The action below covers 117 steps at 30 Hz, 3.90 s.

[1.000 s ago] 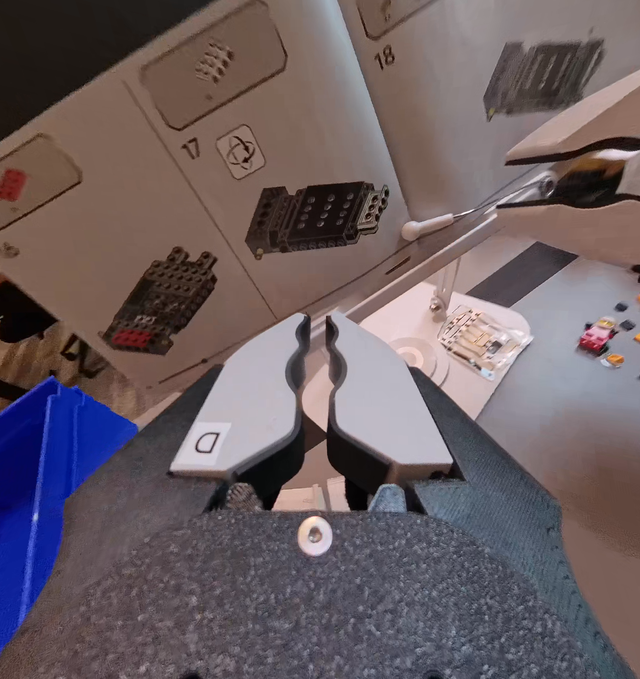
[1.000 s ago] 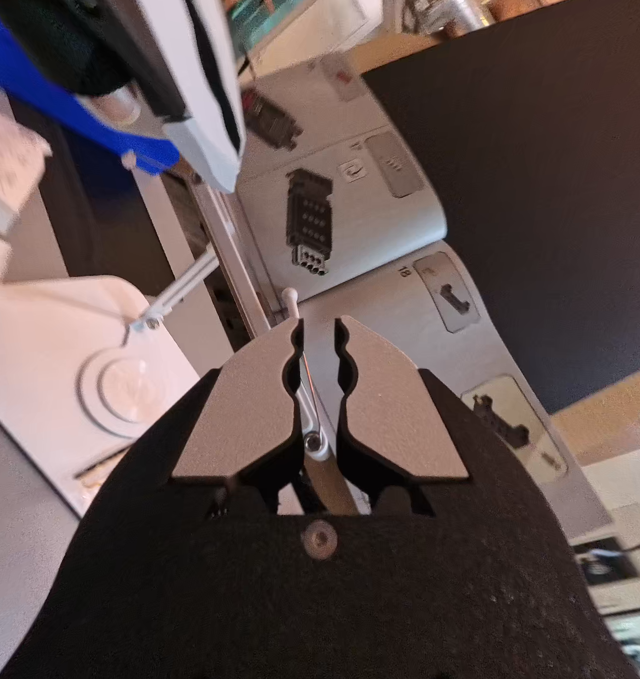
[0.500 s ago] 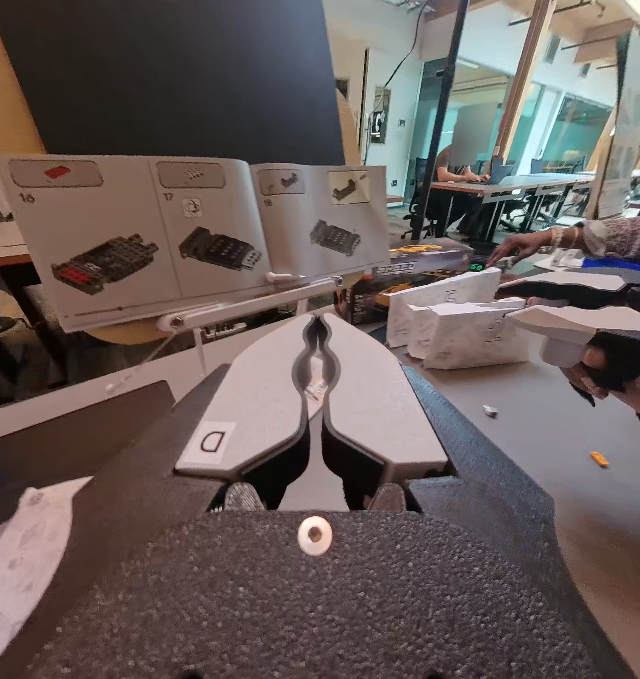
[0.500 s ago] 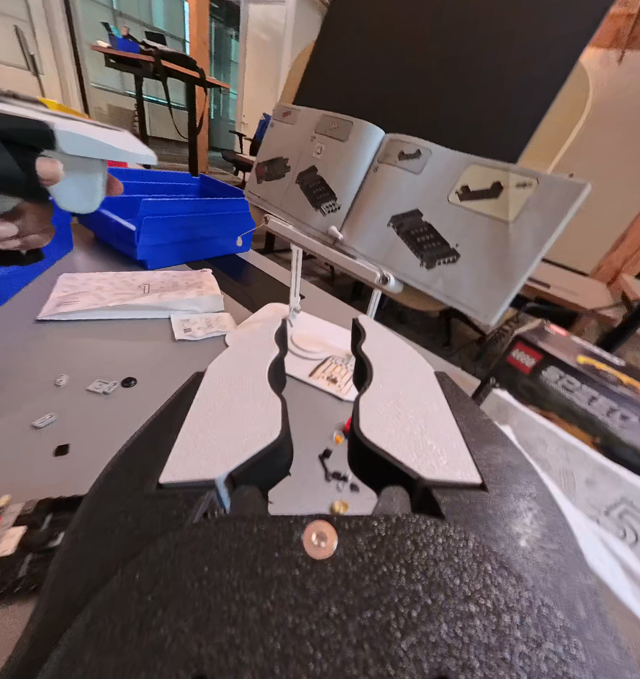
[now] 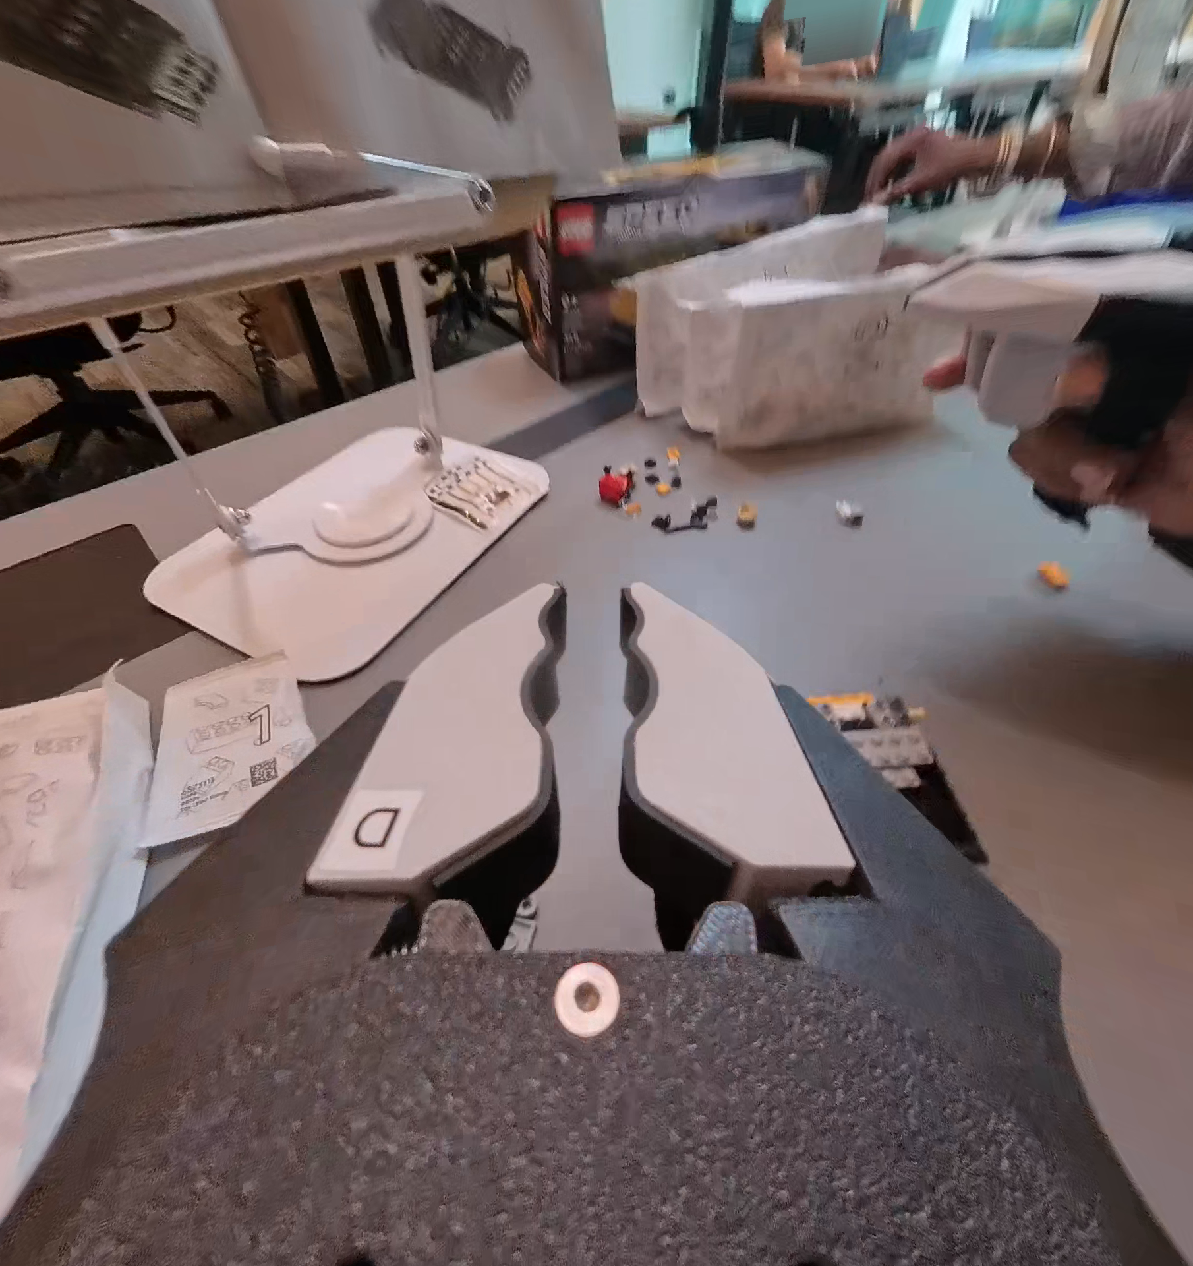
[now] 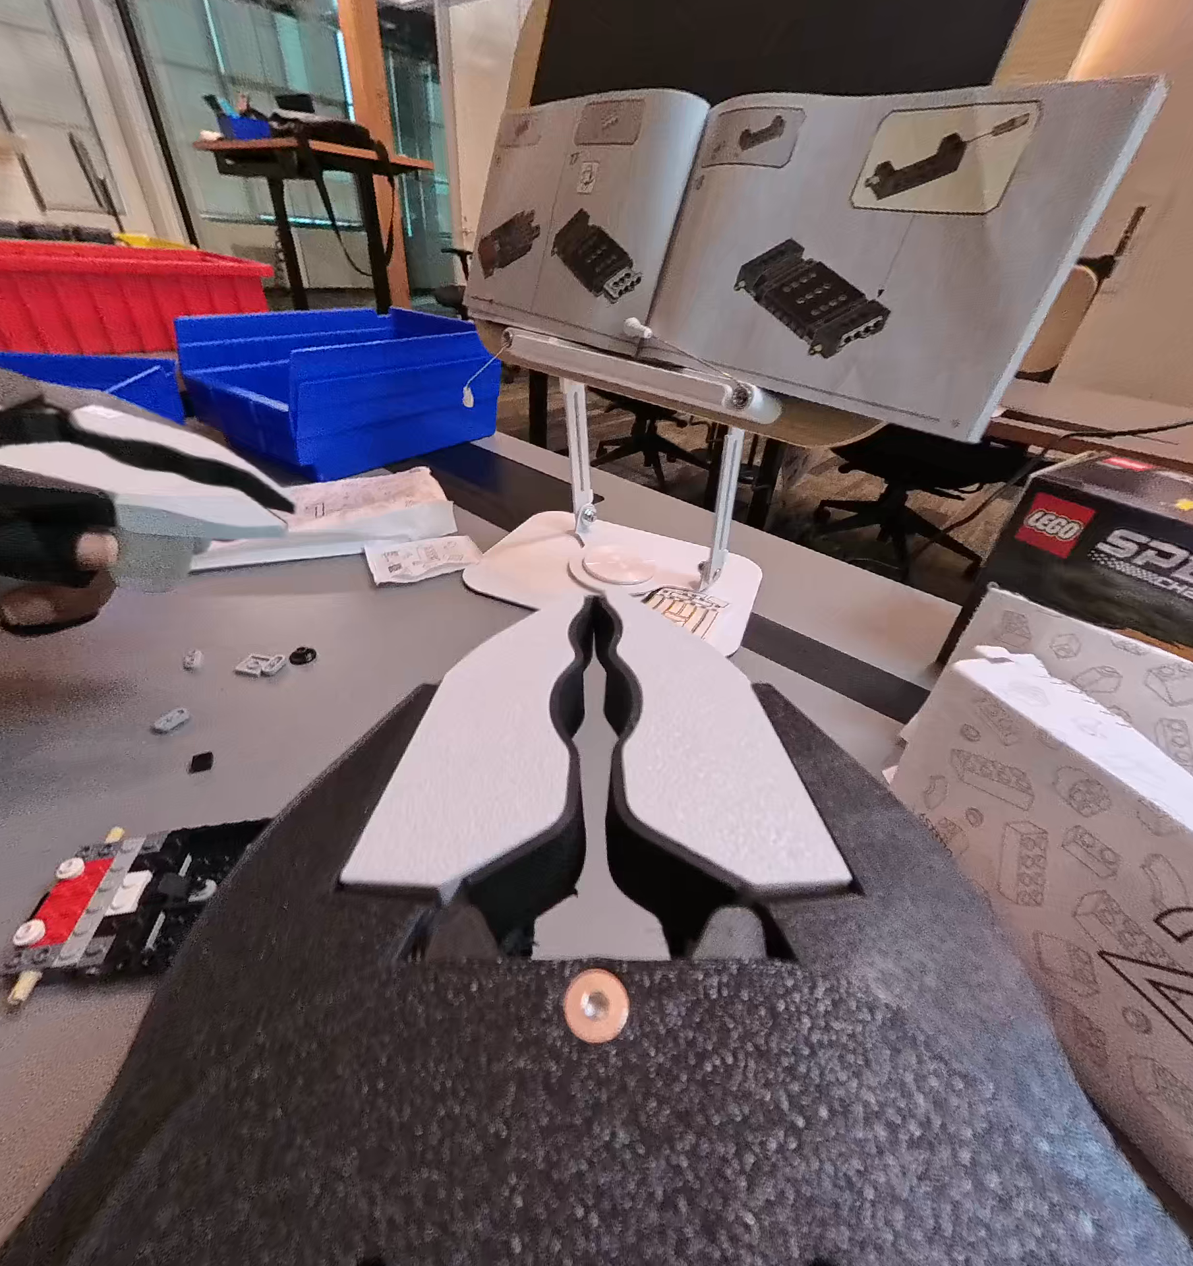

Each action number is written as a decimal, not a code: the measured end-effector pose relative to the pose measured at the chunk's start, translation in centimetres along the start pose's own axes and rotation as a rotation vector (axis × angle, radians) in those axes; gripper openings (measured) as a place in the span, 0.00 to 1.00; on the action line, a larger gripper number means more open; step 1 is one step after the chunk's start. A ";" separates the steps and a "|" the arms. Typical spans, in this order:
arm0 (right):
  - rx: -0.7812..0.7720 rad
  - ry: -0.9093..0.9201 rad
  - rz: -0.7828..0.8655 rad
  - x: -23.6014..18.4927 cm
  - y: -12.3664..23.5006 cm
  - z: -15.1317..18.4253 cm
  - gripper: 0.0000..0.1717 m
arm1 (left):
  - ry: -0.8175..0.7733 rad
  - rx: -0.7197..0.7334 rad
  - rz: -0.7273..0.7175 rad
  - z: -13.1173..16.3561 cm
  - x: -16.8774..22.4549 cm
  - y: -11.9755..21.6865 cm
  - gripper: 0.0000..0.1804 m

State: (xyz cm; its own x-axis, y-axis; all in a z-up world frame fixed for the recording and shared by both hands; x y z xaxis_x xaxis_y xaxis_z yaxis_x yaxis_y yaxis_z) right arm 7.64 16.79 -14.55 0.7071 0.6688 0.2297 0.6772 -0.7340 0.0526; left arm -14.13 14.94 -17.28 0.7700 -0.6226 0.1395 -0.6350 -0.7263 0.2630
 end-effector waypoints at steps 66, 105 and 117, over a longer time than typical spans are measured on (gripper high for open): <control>-0.563 -0.736 -0.828 -10.0 0.2 7.2 0.09 | -0.042 -0.489 0.540 7.1 8.8 -1.7 0.27; -0.301 -0.555 -0.958 -8.3 1.6 3.2 0.08 | -0.529 -0.445 0.358 6.9 8.4 -1.1 0.34; -0.343 -0.556 -0.930 -8.9 1.2 3.8 0.07 | -0.556 -0.414 0.353 6.6 8.8 -1.0 0.34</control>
State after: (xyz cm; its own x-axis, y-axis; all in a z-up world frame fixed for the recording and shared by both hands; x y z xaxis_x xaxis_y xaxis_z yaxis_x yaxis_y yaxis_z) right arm 2.87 10.42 -20.20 0.0095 0.8684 -0.4958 0.9557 0.1380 0.2600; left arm -7.15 8.26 -22.60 0.3124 -0.9310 -0.1890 -0.6775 -0.3578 0.6426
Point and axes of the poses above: each gripper's, where its closed fingertips meet, y back along the fingers, z out of its underside, x = y × z across the jaws, the point moved 4 cm from there along y, back along the fingers, and after that the axes turned 9 degrees about y, right-handed, at the moved point
